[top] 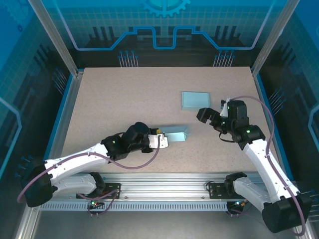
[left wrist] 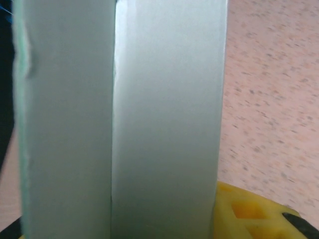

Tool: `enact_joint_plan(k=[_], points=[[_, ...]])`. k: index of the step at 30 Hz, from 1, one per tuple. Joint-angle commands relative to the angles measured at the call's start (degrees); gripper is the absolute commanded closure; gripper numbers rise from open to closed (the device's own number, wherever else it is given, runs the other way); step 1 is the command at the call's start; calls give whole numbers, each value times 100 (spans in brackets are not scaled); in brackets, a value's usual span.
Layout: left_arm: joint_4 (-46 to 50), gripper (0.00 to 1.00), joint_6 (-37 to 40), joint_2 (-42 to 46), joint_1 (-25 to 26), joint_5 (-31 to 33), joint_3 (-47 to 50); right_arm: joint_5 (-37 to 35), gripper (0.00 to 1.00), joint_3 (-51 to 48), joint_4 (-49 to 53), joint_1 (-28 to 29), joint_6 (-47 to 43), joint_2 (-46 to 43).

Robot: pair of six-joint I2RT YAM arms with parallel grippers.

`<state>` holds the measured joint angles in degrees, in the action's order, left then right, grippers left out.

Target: Fold the paper box

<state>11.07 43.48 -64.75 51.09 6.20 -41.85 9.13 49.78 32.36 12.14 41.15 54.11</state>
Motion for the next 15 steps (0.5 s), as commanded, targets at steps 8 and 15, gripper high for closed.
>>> enact_joint_plan(k=[8,15], points=[[1800,65,-642,-1101,-617,-956,-1123,-1293,0,322,886,766,-1098,-54],[2302,65,-652,-2035,-1017,-1405,-1888,-451,3,93,4,1172,-1576,-10]])
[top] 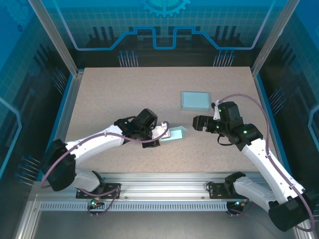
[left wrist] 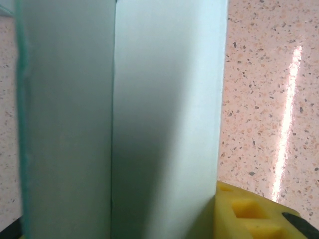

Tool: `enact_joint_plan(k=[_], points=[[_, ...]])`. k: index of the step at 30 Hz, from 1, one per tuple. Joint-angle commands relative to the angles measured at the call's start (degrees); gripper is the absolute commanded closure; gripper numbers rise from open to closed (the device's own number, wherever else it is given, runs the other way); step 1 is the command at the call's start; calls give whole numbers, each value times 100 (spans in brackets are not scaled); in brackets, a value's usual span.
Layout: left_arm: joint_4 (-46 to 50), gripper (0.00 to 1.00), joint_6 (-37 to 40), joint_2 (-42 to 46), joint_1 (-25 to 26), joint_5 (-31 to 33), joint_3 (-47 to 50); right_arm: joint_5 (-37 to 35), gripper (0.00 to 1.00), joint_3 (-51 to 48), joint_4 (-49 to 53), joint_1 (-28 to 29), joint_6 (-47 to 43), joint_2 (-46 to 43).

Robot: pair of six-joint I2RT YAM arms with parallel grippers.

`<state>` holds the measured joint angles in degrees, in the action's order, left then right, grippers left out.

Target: Fold the paper box

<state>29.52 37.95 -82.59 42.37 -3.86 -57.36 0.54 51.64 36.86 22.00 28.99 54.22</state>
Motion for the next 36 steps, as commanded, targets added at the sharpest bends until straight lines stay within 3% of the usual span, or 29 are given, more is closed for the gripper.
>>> enact_joint_plan(k=[1,6,16,18,21,29,36], points=[[545,65,-95,-401,-198,-416,-447,569,7,-92,-587,259,-440,7],[769,62,87,-869,-432,-551,-806,914,21,-92,-856,461,-862,340],[822,54,265,-1302,-594,-883,-1097,1199,35,-222,-1377,498,-1516,1165],[849,46,253,-1330,-590,-888,-1120,1143,36,-154,-1344,507,-1616,1348],[834,43,216,-1315,-590,-872,-1106,1126,40,51,-1313,535,-1744,1586],[643,41,170,-1225,-590,-541,-1014,910,43,266,-1318,572,-1869,1940],[537,41,109,-1120,-590,-428,-924,817,52,417,-1277,576,-1870,2256]])
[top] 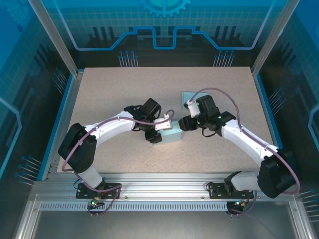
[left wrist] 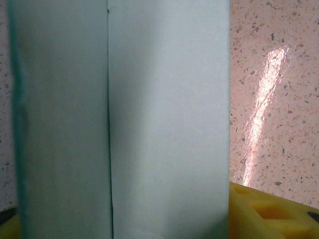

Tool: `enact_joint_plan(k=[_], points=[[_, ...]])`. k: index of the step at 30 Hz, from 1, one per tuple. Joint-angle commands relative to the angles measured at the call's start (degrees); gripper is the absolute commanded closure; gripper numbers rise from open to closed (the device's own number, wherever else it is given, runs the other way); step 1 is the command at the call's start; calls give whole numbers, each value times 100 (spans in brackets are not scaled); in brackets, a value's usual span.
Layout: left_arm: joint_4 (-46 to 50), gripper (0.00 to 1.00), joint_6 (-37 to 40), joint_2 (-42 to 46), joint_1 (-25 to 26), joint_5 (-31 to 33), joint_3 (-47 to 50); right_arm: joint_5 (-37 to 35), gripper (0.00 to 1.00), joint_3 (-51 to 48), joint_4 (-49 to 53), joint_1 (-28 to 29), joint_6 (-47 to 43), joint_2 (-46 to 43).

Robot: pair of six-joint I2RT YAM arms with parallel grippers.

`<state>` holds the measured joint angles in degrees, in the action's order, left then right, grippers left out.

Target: Fold the paper box

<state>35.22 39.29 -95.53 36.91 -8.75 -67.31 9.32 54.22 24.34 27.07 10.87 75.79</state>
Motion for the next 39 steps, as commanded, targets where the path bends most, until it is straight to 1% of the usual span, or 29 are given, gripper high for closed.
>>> enact_joint_plan(k=[1,3,11,17,23,25,27,39], points=[[-46,41,-32,183,-46,83,84,-69,55,171,-26,77,-50,131],[-83,41,-35,203,-50,132,131,-71,58,160,-43,79,-33,175],[-160,42,-88,186,-43,232,158,-79,83,134,-52,172,185,229],[-191,47,-162,105,-40,242,96,-242,87,228,51,404,481,287],[-192,49,-227,30,-34,196,73,-555,90,274,55,605,853,345],[-191,50,-236,25,-30,186,78,-645,92,280,69,617,1017,363],[-182,52,-244,24,-27,194,78,-631,94,281,58,624,1132,360],[-235,54,-298,-42,7,216,77,-484,94,223,-243,736,1593,380]])
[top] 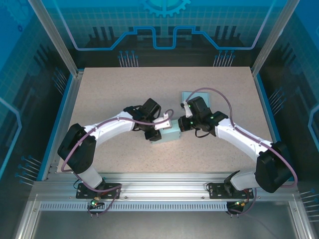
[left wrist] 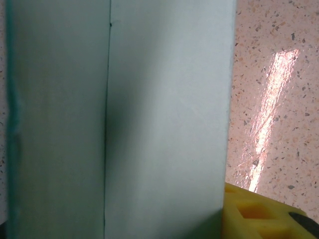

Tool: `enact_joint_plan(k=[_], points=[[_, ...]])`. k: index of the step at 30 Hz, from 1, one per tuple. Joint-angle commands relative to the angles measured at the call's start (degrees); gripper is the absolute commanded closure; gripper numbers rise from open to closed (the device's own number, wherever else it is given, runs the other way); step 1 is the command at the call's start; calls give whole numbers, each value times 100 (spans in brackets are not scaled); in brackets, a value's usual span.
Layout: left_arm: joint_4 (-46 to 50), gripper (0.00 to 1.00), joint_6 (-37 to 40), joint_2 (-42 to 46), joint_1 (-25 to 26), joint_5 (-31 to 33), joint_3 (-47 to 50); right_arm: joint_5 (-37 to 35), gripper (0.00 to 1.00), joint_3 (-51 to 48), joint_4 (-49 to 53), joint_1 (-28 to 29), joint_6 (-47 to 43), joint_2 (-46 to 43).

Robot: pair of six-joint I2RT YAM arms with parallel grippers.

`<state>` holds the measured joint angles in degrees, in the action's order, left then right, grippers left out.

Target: Fold the paper box

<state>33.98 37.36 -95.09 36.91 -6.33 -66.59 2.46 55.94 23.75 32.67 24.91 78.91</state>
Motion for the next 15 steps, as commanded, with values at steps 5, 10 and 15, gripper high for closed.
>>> enact_joint_plan(k=[5,10,15], points=[[-105,54,-108,-111,5,-9,-8,148,95,39,-191,247,184,128],[-127,49,-113,-32,6,86,32,-108,98,-39,-73,293,83,159],[-445,37,-166,307,11,164,192,-245,99,-83,-19,294,53,137]])
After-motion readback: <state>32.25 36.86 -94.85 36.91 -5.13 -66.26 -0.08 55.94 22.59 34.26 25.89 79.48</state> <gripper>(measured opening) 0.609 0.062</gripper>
